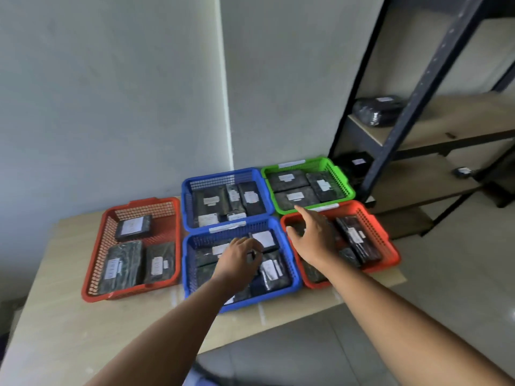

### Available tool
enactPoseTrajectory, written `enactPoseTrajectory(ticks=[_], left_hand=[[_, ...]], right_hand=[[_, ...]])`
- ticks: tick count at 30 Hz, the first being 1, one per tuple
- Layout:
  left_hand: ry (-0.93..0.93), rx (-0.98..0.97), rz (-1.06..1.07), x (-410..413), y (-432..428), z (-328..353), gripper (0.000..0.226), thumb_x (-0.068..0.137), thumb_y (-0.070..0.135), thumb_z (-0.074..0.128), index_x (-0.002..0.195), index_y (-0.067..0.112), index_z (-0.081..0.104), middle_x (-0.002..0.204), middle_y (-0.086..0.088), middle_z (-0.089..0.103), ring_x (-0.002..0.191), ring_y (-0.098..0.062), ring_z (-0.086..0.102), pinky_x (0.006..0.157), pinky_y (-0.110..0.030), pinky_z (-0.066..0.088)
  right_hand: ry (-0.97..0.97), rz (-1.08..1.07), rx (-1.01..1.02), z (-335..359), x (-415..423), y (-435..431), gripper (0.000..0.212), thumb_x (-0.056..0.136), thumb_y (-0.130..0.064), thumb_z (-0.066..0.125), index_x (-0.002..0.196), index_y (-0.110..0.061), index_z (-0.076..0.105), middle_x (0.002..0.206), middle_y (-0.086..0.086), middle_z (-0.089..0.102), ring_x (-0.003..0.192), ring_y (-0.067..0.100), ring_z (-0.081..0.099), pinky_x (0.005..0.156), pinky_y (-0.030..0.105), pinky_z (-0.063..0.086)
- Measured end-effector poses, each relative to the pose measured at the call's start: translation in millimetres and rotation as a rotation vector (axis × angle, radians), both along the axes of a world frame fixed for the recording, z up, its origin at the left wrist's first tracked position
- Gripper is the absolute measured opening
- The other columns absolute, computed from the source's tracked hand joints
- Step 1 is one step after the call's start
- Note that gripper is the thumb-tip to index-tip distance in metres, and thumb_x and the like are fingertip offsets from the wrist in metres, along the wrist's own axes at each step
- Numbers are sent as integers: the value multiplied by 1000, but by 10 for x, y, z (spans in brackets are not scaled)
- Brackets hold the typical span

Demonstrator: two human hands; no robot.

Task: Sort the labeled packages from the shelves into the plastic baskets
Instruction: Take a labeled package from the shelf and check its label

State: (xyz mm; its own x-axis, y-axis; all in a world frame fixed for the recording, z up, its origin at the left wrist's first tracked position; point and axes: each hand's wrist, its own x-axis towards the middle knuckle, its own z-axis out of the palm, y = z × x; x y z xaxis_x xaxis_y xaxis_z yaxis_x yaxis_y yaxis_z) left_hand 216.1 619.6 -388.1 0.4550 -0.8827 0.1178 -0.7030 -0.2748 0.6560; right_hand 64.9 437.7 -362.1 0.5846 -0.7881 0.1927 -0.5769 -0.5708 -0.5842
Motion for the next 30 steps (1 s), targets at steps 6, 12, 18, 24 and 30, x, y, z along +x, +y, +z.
enactPoseTrajectory(ticks=[6,12,18,24,30], left_hand=[[-21,33,-102,-913,-632,86,18,93,19,66,107,27,75,106,10,73,104,-18,63,91,-34,50],[-52,71,-173,-1444,-1393,162,25,89,14,64,107,26,76,107,8,74,108,-17,61,88,-28,47],[-53,38,-259,-1741,-2363,46,19,93,16,64,103,27,77,109,7,74,107,-15,62,89,-28,50],[15,78,-282,-2061,-3314,67,19,91,16,65,102,30,72,103,14,67,104,-14,62,89,-33,53],[72,95,-295,-2523,-4100,80,22,92,13,64,104,26,76,97,15,67,96,-10,63,87,-28,54]], right_hand=[[-37,-100,18,84,-1208,-422,59,91,-33,75,146,-22,59,140,2,64,133,24,56,112,41,46],[-103,-241,-11,107,-1944,-990,45,88,-30,77,131,-21,67,118,4,69,113,29,62,97,41,54],[-77,-345,74,21,-2242,-1764,46,91,-24,76,135,-22,64,127,5,66,119,26,62,95,33,47],[-32,-364,94,175,-2566,-2569,47,93,-22,73,138,-24,63,132,4,66,122,26,61,97,36,47],[-79,-465,102,85,-2974,-3395,44,90,-16,73,133,-22,66,126,5,67,120,26,59,95,32,43]])
